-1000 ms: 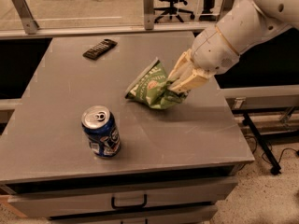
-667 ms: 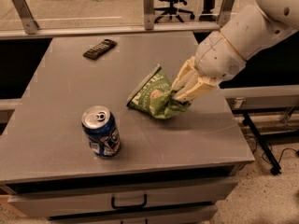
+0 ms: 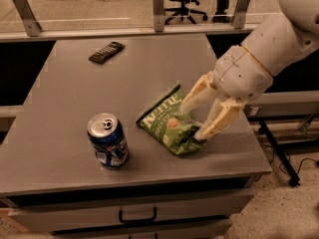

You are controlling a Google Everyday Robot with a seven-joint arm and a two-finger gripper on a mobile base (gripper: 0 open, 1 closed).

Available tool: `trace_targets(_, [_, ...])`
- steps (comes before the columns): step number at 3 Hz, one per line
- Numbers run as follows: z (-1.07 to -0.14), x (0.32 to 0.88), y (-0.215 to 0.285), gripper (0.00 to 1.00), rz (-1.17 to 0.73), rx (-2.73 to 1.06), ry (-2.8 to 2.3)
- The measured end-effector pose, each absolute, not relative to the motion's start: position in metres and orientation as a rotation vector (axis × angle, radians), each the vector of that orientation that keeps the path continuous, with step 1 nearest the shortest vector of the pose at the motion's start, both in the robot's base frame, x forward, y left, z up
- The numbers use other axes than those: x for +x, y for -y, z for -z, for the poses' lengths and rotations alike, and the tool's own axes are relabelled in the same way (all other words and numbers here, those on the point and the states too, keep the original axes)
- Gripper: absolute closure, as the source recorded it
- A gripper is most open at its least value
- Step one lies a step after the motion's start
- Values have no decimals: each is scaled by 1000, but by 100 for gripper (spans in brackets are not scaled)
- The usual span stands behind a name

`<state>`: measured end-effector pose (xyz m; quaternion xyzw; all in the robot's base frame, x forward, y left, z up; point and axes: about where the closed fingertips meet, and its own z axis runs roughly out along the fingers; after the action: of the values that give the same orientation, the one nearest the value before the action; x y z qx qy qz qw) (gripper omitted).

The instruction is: Move green jalapeno chip bag near pepsi can

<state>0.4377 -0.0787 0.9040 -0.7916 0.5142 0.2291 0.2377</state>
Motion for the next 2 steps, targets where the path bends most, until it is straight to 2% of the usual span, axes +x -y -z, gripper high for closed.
trace_targets(1, [-906, 421, 70, 0, -672, -2167, -1416])
trace_targets(2, [-911, 438, 79, 0, -612, -2111, -1484])
